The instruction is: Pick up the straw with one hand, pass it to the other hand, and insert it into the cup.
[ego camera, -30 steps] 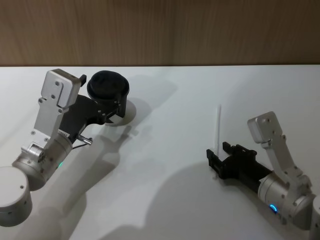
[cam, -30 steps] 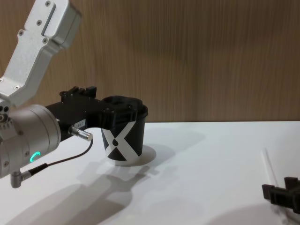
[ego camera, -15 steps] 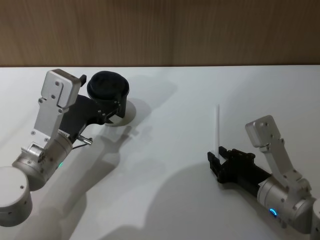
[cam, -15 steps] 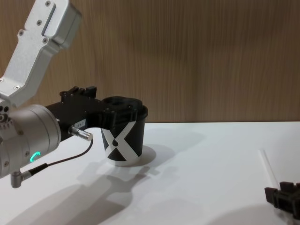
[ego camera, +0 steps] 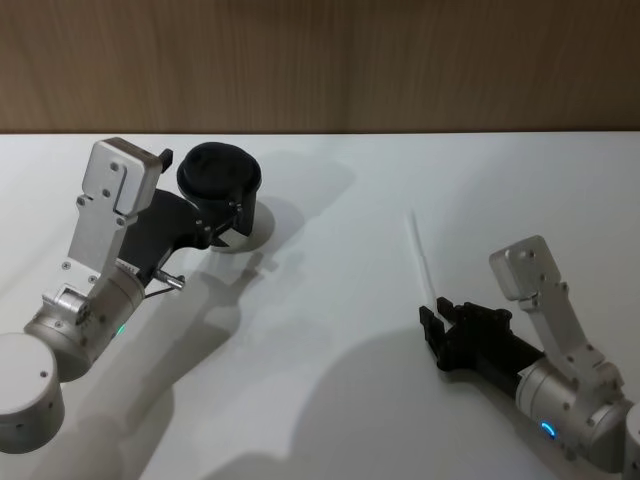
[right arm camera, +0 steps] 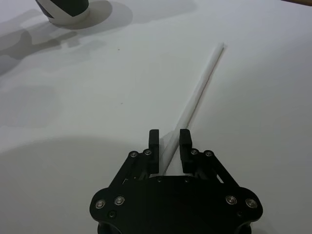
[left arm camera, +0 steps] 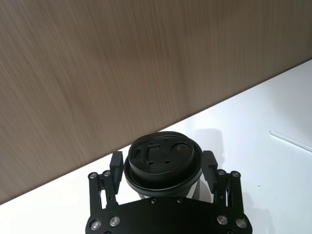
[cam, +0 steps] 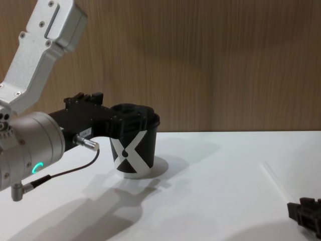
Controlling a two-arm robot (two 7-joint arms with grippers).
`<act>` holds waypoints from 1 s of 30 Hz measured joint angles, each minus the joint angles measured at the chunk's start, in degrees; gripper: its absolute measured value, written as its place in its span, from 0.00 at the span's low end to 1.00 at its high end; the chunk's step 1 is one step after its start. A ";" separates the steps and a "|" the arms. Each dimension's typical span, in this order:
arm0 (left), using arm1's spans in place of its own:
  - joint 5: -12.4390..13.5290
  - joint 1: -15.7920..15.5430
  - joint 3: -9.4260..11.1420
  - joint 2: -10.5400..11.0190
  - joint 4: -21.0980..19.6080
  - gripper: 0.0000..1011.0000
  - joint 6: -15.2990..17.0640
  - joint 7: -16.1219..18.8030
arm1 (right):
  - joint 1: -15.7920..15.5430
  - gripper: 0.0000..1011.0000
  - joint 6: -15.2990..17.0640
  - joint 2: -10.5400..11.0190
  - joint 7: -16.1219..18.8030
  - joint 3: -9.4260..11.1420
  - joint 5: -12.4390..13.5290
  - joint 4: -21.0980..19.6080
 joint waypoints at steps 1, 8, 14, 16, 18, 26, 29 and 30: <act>0.00 0.00 0.00 0.00 0.00 0.99 0.00 0.00 | -0.02 0.24 -0.03 -0.02 -0.04 0.01 -0.08 0.00; 0.00 0.00 0.00 0.00 0.00 0.99 0.00 0.00 | -0.12 0.19 -0.39 -0.30 -0.43 0.25 -0.89 0.08; 0.00 0.00 0.00 0.00 0.00 0.99 0.00 0.00 | -0.06 0.16 -0.96 -0.55 -0.82 0.47 -1.65 0.43; 0.00 0.00 0.00 0.00 0.00 0.99 0.00 0.00 | -0.02 0.15 -1.35 -0.66 -0.99 0.51 -1.99 0.61; 0.00 0.00 0.00 0.00 0.00 0.99 0.00 0.00 | -0.01 0.13 -1.65 -0.73 -1.10 0.55 -2.21 0.74; 0.00 0.00 0.00 0.00 0.00 0.99 0.00 0.00 | -0.01 0.05 -4.86 -1.30 -2.05 0.81 -3.68 1.73; 0.01 0.00 0.00 0.00 0.00 0.99 0.00 0.00 | 0.01 0.03 -6.58 -1.40 -2.35 0.80 -4.51 1.94; 0.00 0.00 0.00 0.00 0.00 0.99 0.00 0.00 | 0.04 0.03 -6.87 -1.43 -2.38 0.78 -4.62 1.95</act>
